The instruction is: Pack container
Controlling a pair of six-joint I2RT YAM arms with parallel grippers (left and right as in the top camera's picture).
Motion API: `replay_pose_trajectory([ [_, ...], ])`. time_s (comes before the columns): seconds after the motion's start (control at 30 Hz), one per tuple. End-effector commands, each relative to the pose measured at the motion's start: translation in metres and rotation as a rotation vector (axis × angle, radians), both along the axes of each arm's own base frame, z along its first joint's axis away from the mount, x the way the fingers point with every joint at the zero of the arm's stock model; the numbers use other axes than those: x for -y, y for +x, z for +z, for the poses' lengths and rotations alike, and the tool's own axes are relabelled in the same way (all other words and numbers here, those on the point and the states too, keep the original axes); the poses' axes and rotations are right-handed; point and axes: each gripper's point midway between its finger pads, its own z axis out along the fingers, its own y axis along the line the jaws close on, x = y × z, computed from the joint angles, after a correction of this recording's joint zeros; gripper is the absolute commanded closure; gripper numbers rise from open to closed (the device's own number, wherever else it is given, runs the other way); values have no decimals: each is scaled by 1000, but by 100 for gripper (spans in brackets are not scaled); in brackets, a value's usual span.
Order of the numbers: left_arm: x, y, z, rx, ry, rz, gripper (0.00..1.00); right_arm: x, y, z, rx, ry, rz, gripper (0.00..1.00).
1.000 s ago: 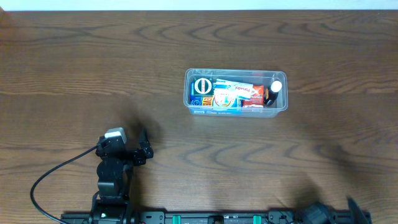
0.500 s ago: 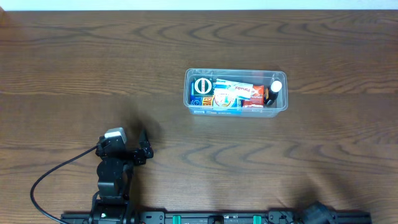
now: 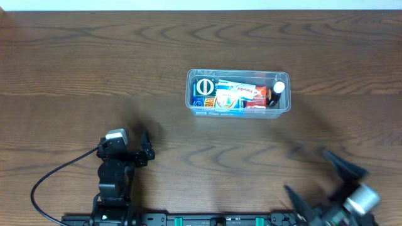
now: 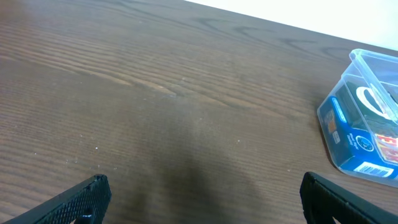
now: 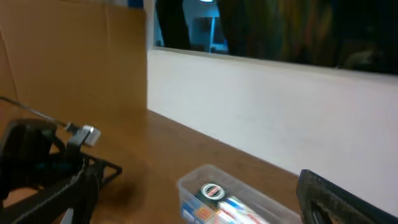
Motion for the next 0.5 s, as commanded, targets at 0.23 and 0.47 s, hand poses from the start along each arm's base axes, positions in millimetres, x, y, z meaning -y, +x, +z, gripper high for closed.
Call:
replay_pose_trajectory([
  [0.23,-2,-6,-18,-57,17,8,2,-32,52,-78,-193,143,45,1],
  [0.47,-2,-6,-18,-57,17,7,2,-40,66,-115,-240,141,43,1],
])
